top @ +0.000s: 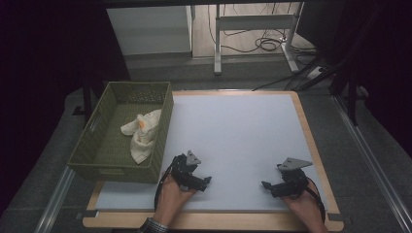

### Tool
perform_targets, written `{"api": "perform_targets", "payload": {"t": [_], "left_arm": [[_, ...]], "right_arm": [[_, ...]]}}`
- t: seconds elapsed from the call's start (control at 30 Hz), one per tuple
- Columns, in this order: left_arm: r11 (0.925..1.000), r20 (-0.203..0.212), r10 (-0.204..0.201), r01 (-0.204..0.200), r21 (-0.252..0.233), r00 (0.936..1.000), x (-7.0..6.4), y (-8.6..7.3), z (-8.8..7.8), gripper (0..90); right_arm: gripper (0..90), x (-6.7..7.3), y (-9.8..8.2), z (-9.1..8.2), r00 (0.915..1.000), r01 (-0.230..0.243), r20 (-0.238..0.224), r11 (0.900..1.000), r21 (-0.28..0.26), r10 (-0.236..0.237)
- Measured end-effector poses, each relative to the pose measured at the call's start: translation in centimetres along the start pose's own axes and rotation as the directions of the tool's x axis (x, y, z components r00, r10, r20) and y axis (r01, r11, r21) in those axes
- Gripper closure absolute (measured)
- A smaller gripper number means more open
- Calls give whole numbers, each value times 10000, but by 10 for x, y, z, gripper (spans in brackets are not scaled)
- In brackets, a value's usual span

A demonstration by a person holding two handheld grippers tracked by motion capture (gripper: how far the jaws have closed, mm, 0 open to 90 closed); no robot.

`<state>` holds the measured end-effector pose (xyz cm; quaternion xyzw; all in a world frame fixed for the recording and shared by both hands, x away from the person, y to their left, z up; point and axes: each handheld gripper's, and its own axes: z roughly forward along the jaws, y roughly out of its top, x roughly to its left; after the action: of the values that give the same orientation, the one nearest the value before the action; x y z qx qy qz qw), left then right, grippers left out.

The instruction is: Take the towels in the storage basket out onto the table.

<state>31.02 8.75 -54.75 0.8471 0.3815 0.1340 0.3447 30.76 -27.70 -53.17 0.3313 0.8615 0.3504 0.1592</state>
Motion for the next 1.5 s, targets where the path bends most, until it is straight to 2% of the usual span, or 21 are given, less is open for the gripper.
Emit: {"api": "perform_targets", "payload": {"t": [1.2, 1.5], "left_arm": [[10000, 76, -48, 48, 22, 10000, 1, 0, 0, 0], [9992, 269, 254, -261, 290, 9993, 2, 6, 0, 18]], "right_arm": [[94, 0, 0, 0, 10000, 6, 23, 10000, -10, -6], [94, 0, 0, 0, 10000, 8, 26, 10000, -4, -8]]}}
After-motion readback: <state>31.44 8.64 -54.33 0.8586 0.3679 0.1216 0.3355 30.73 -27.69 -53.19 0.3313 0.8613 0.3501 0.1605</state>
